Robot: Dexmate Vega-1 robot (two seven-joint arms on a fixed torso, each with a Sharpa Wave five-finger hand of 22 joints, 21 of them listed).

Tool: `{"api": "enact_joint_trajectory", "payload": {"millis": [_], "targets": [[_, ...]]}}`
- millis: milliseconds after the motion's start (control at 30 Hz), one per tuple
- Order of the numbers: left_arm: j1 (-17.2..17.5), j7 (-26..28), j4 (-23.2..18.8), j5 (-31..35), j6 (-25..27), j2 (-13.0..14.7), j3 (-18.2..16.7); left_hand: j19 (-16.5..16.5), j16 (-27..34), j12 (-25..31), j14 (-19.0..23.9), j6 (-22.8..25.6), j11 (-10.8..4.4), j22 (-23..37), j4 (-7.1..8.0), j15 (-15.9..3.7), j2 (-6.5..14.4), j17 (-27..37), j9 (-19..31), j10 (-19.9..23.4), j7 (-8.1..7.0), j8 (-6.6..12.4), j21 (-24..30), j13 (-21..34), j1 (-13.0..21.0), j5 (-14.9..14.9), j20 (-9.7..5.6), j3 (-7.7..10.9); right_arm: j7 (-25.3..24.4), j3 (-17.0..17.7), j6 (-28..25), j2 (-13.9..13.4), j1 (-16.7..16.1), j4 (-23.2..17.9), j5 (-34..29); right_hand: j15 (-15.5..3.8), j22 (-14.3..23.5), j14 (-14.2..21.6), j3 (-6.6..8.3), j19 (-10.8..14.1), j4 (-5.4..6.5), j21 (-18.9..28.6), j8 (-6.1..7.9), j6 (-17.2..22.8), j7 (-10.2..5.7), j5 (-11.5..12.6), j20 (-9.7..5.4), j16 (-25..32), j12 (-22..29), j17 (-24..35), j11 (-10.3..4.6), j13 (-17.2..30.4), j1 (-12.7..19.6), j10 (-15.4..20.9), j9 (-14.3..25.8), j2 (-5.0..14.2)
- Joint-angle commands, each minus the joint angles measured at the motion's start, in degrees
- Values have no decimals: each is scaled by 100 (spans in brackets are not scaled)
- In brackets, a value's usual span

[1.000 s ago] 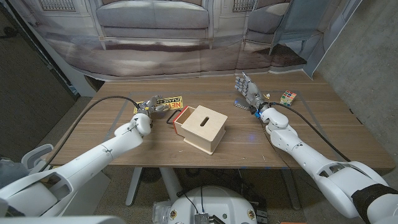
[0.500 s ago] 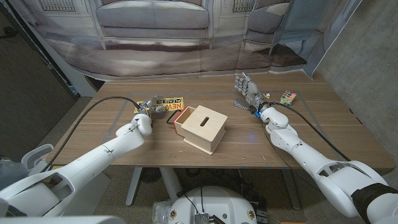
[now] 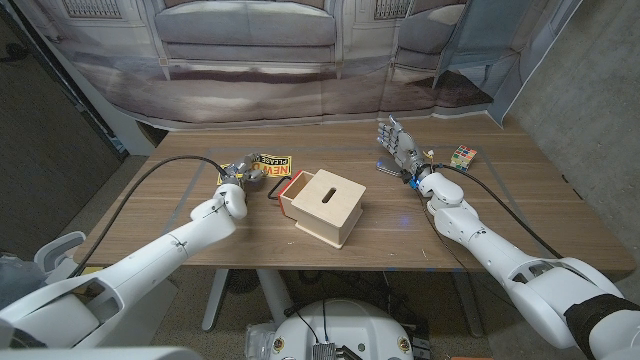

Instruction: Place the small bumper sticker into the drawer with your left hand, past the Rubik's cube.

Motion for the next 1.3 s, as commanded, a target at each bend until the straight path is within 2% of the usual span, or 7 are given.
{"api": "enact_joint_trajectory", "payload": {"millis": [33, 233, 367, 1000, 1300], "targets": [[139, 498, -43, 67, 276, -175, -78, 1198, 96, 94, 333, 326, -43, 25, 35, -286, 78, 44, 41, 348, 64, 108, 119, 35, 226, -51, 767, 122, 61, -23, 16, 26, 7, 61, 5, -11, 26, 58, 13, 39, -18, -7, 5, 31, 2, 6, -15, -9, -33, 15, 9, 6, -5, 67, 20, 41], [212, 764, -71, 50, 308, -237, -167, 1588, 203, 154, 783, 707, -96, 35, 38, -393, 185, 81, 56, 734, 107, 215, 241, 47, 487, -87, 576, 289, 65, -27, 32, 30, 9, 67, -3, -12, 27, 63, 10, 45, -21, -9, 5, 31, -6, 6, -20, -8, -35, 15, 5, 6, -4, 62, 20, 42], [225, 834, -103, 40, 347, -247, -194, 1644, 209, 158, 840, 780, -127, 36, 46, -412, 188, 90, 59, 800, 101, 233, 259, 49, 527, -101, 475, 316, 20, -16, -20, 18, -17, -8, 11, -16, 27, 62, 9, 44, -22, -11, 6, 35, -2, 6, -15, -9, -34, 15, 5, 6, -4, 67, 20, 43], [100, 960, -39, 41, 333, -291, -208, 1612, 191, 137, 908, 865, -142, 39, 112, -393, 202, 115, 67, 905, 127, 233, 234, 56, 548, -135, 457, 358, 28, -37, 60, 96, 92, 151, -31, -8, 27, 78, 1, 64, -26, -15, 6, 39, 3, 6, -24, -5, -29, 16, 12, 7, -6, 84, 20, 47], [93, 1099, 34, 29, 266, -347, -247, 1875, 241, 147, 1159, 1026, -154, 44, 81, -466, 222, 138, 71, 1098, 133, 260, 334, 60, 703, -139, 276, 468, -10, -42, 30, 62, 74, 65, -55, -10, 28, 87, -2, 76, -30, -16, 1, 29, 5, 5, -28, -4, -29, 16, 7, 7, -5, 85, 21, 50]]}}
